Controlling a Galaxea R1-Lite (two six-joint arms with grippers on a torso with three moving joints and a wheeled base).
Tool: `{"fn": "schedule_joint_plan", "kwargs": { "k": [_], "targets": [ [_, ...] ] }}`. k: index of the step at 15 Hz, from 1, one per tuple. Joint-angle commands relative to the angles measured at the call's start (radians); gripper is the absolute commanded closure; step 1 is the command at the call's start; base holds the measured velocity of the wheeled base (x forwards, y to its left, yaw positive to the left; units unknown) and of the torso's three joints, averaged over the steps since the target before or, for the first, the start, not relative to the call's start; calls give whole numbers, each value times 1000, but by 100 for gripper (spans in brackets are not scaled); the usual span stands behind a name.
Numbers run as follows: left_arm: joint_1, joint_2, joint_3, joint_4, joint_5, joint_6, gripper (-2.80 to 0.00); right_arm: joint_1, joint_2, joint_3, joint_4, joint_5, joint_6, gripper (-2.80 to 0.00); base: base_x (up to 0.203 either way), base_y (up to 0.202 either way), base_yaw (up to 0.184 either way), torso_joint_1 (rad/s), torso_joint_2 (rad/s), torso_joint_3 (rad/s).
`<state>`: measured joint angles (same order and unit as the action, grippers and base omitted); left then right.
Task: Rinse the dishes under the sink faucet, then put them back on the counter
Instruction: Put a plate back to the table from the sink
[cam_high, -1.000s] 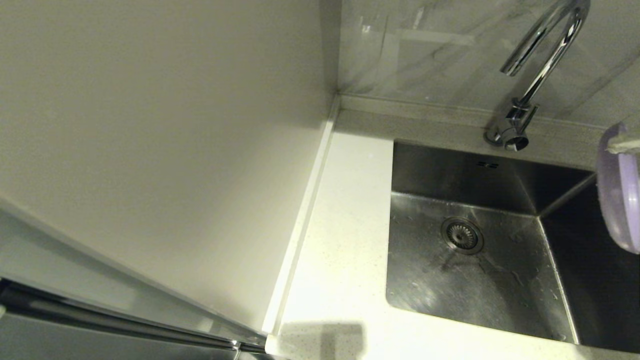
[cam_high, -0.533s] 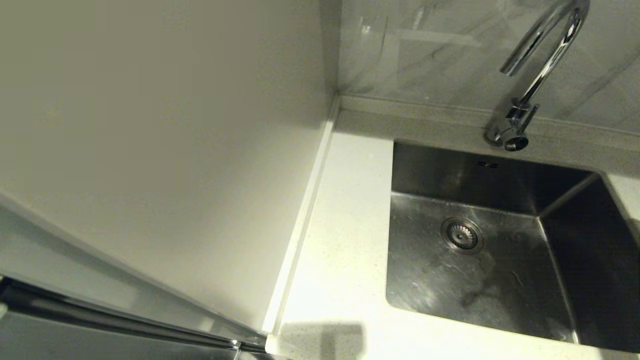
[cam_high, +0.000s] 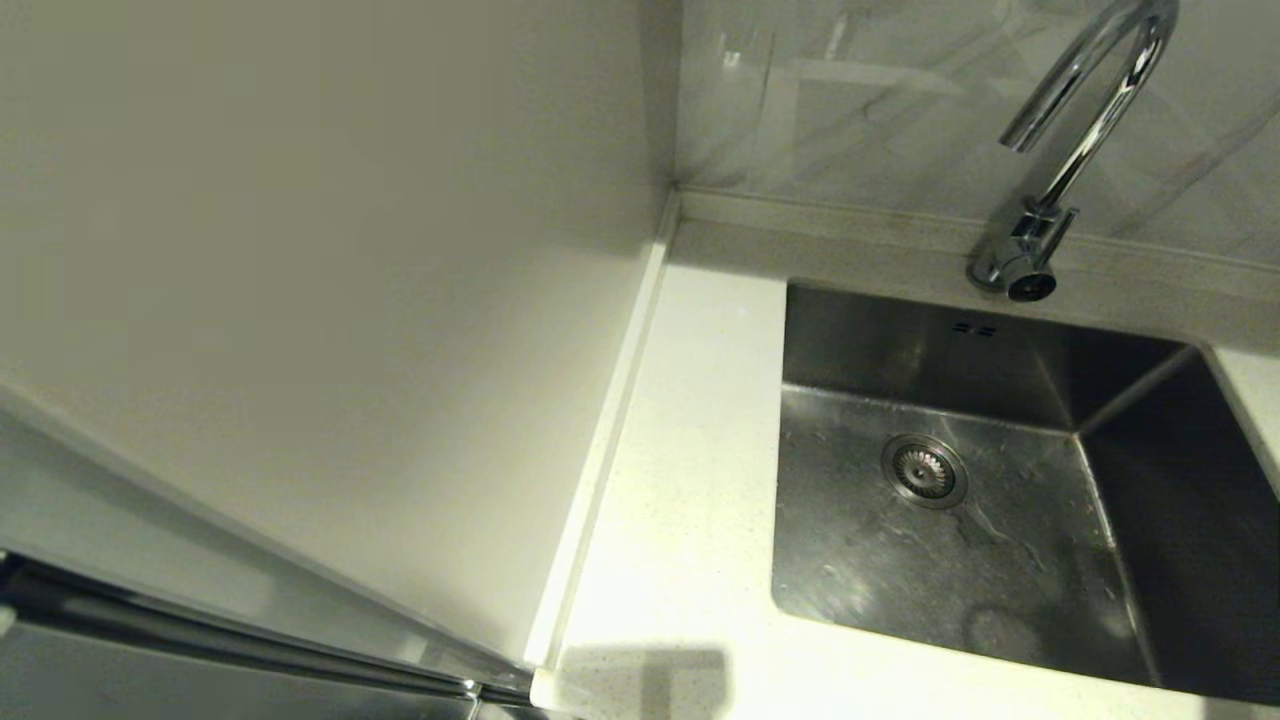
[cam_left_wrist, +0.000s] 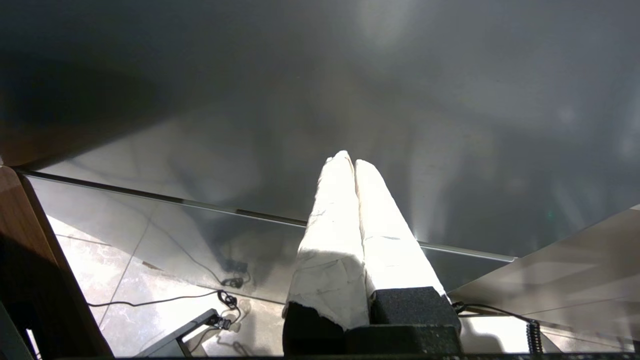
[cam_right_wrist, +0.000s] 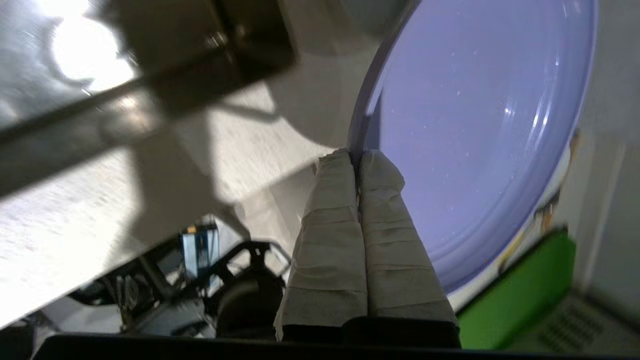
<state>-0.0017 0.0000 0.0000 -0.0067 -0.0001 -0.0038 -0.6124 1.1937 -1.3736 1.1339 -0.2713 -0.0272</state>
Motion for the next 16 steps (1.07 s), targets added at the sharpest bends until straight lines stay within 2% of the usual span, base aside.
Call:
{"fn": "schedule_joint_plan", "kwargs": {
  "k": [1, 5, 9, 12, 16],
  "targets": [
    [0, 0, 3, -1, 0, -1, 0, -69, -12, 56, 21, -1, 0, 0, 0, 0, 0, 0, 0, 0],
    [0, 0, 3, 0, 0, -1, 0, -119, 53, 99, 47, -2, -1, 0, 0, 0, 0, 0, 0, 0],
    [0, 0, 3, 0, 0, -1, 0, -157, 80, 234, 40, -10, -5, 0, 0, 0, 0, 0, 0, 0],
    [0, 0, 3, -1, 0, -1, 0, -214, 143, 241, 37, -25, -4, 0, 0, 0, 0, 0, 0, 0],
    [0, 0, 3, 1, 0, -1, 0, -240, 224, 234, 33, -26, -3, 0, 0, 0, 0, 0, 0, 0]
  ]
}}
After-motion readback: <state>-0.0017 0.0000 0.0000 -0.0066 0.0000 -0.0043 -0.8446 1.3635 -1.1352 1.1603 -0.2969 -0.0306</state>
